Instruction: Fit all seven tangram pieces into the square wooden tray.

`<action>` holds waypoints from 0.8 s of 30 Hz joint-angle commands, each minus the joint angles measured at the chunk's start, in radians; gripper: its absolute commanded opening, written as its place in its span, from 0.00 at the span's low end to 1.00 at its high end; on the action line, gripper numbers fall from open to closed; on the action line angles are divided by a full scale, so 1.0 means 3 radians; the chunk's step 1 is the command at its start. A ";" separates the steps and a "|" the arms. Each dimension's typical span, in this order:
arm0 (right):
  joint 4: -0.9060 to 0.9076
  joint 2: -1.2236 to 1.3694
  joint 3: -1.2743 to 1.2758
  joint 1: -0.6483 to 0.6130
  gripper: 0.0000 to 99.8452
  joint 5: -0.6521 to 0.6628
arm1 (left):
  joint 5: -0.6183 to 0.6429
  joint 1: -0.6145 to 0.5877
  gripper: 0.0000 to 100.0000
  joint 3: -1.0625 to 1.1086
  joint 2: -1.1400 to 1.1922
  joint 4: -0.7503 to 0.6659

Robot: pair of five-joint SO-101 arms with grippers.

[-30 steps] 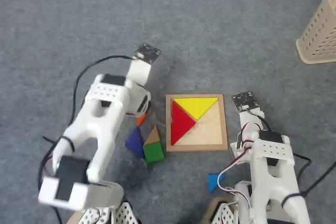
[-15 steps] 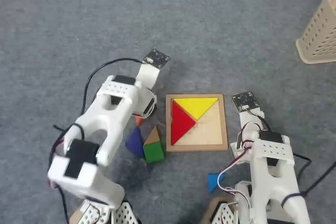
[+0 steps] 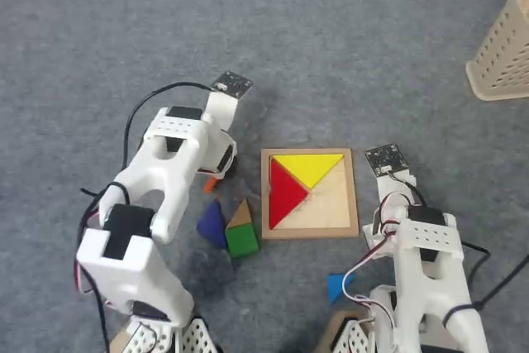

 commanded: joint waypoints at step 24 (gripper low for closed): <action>-0.0059 -0.0069 0.0000 -0.0049 0.01 -0.0026 | 0.0123 0.2000 0.01 -0.0054 -0.1396 0.0731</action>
